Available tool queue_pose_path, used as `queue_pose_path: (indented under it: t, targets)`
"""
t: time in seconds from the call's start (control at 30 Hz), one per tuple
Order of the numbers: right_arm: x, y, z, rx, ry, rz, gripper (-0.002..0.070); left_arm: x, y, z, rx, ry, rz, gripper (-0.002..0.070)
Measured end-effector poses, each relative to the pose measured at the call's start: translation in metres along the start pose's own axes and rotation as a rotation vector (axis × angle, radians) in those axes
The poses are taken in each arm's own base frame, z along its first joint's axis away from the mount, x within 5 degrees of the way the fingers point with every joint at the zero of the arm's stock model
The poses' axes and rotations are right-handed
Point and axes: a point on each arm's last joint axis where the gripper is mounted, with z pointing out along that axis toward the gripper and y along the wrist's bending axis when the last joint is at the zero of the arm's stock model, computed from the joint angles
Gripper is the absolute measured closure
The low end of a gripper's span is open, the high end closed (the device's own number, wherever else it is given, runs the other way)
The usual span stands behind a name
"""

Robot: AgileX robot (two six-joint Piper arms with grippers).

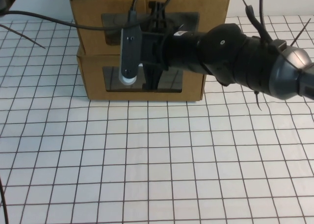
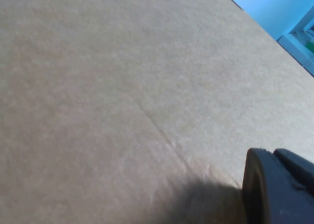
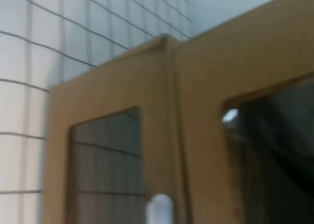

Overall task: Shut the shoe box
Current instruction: Close the shoe box with your right arm

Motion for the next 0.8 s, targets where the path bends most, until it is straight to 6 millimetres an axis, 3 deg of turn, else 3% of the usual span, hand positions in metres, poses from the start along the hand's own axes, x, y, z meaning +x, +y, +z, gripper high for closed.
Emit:
queue_pose_path:
  t: [0.17, 0.37, 0.47, 0.63, 0.8]
  targets:
    - [0.004, -0.011, -0.003, 0.109, 0.057, 0.005, 0.0689, 0.0, 0.0, 0.0, 0.001, 0.002, 0.0, 0.0677]
    - [0.028, -0.021, 0.004, 0.127, 0.094, 0.055, 0.069, 0.0, 0.0, 0.0, 0.0, 0.0, 0.0, 0.0677]
    - [0.031, -0.021, 0.005, 0.123, 0.089, 0.107, 0.0689, 0.0, 0.001, -0.001, -0.003, 0.0, 0.003, 0.0677]
    - [0.024, -0.023, -0.004, 0.087, 0.043, 0.145, 0.0689, -0.002, 0.006, -0.009, -0.001, 0.001, -0.01, 0.0677]
    - [0.002, -0.032, -0.034, 0.038, -0.062, 0.179, 0.0689, -0.013, -0.001, -0.039, -0.02, -0.003, 0.042, 0.0677]
